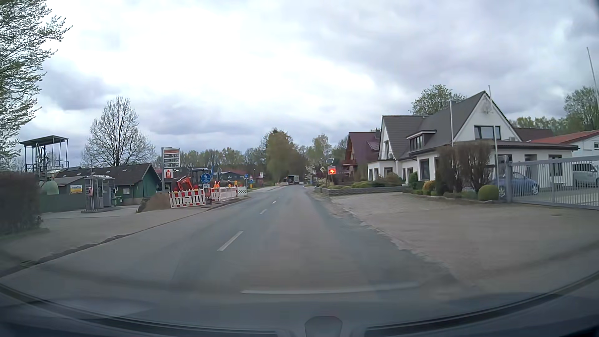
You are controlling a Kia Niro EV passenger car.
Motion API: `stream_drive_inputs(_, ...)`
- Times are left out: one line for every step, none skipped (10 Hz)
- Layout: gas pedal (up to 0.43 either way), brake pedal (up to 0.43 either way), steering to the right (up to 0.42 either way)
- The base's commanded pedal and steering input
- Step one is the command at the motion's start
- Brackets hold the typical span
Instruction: Follow the waypoints while adhering to traffic rules and regulations
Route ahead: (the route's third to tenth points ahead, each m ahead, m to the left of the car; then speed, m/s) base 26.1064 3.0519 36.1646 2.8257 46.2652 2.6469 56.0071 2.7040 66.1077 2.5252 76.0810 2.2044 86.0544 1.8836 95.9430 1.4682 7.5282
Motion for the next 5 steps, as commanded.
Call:
stream_drive_inputs(0.047,0.000,0.001)
stream_drive_inputs(0.047,0.000,0.001)
stream_drive_inputs(0.047,0.000,0.000)
stream_drive_inputs(0.047,0.000,-0.001)
stream_drive_inputs(0.047,0.000,-0.002)
